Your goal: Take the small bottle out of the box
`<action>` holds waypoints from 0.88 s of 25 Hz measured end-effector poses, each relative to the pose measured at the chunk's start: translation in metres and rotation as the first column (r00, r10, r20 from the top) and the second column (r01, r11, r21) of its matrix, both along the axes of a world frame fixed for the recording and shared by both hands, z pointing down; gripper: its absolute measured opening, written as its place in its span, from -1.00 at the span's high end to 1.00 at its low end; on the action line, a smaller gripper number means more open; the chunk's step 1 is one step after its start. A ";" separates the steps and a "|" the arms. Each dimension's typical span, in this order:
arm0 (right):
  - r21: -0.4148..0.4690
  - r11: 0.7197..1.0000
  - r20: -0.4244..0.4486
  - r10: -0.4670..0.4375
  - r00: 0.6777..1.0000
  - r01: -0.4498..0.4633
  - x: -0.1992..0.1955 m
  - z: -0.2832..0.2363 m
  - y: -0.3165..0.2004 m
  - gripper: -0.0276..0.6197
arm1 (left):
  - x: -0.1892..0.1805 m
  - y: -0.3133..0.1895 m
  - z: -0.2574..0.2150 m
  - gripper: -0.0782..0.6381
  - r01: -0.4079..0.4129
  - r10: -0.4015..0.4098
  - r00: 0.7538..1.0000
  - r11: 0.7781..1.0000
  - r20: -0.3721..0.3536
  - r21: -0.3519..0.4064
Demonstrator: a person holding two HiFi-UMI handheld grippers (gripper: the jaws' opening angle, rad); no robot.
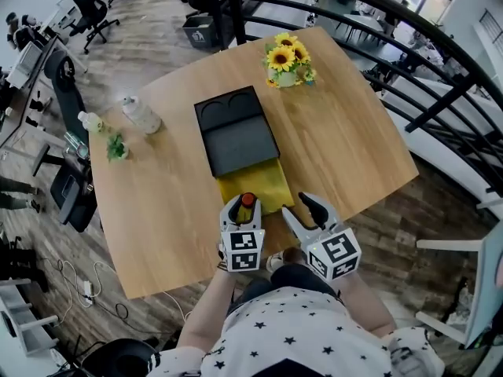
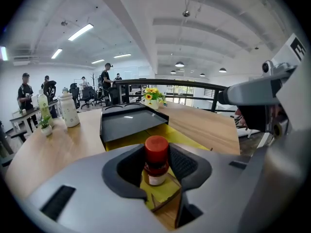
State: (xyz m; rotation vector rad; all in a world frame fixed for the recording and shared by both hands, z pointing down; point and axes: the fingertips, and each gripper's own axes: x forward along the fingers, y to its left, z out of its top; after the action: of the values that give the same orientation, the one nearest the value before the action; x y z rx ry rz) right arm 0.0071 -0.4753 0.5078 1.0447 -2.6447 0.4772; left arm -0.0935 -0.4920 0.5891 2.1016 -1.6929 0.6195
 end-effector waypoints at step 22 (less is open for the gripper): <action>0.031 0.999 0.010 0.033 0.999 -0.033 -0.004 -0.010 0.043 0.36 | -0.001 0.030 -0.045 0.39 -0.036 0.039 0.999 0.996 -0.030 0.083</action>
State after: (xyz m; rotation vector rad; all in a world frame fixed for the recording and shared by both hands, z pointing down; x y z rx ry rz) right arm 0.0035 -0.4318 0.4980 1.0992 -2.6548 0.4500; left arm -0.0944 -0.4620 0.5439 2.1930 -1.6922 0.5328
